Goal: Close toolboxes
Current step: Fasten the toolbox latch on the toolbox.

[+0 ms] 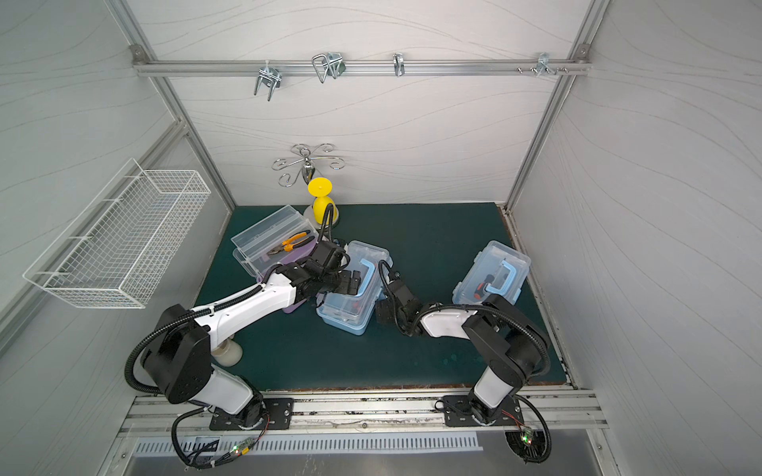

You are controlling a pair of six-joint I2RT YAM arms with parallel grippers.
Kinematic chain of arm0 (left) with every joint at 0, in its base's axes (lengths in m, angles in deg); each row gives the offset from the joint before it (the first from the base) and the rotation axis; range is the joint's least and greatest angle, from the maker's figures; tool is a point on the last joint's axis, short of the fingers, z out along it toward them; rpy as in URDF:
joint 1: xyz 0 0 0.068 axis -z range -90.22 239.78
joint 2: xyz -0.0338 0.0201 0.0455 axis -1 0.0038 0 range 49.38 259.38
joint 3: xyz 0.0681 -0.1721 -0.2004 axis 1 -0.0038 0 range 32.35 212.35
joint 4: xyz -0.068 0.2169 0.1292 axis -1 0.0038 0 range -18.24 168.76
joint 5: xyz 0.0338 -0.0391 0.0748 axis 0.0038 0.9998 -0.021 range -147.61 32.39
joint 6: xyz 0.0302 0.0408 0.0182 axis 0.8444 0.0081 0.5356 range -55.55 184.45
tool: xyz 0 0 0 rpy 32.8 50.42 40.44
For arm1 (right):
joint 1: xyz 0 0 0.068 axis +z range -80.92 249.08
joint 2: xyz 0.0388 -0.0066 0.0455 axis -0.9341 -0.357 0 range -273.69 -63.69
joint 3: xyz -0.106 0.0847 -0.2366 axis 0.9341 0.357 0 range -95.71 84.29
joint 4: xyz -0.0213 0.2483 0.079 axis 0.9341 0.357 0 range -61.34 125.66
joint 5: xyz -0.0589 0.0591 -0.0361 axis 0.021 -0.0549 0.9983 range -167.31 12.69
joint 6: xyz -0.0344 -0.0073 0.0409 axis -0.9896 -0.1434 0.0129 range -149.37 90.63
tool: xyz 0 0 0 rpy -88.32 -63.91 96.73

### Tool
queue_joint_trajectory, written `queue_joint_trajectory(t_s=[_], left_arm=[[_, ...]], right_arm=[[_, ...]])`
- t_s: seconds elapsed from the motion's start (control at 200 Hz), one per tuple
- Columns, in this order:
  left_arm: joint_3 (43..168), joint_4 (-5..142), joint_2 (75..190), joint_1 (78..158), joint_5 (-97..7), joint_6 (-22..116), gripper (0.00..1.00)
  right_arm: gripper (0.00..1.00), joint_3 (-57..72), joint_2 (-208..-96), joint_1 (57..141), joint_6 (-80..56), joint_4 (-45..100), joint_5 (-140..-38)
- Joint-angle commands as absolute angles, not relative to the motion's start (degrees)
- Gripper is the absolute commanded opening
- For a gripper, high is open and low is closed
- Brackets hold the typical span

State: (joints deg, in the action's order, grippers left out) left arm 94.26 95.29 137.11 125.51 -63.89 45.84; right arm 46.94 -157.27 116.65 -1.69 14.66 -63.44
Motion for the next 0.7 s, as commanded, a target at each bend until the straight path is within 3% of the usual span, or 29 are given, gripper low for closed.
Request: queue_joint_trajectory(t_s=[0.0,0.37,0.695], left_arm=[[95.3,96.1,138.4,126.1,-63.8,45.9,0.98],[94.0,95.1,138.5,126.1,-63.3,45.5,0.98],[93.5,94.6,138.2,126.1,-63.0,45.2,0.98]], right_arm=[[0.84,48.2,-160.3,117.3,1.4,10.6,-58.3],[0.84,48.1,-154.6,118.7,-2.2,16.4,-47.4],[0.93,45.6,-149.8,117.7,-7.9,20.0,-47.1]])
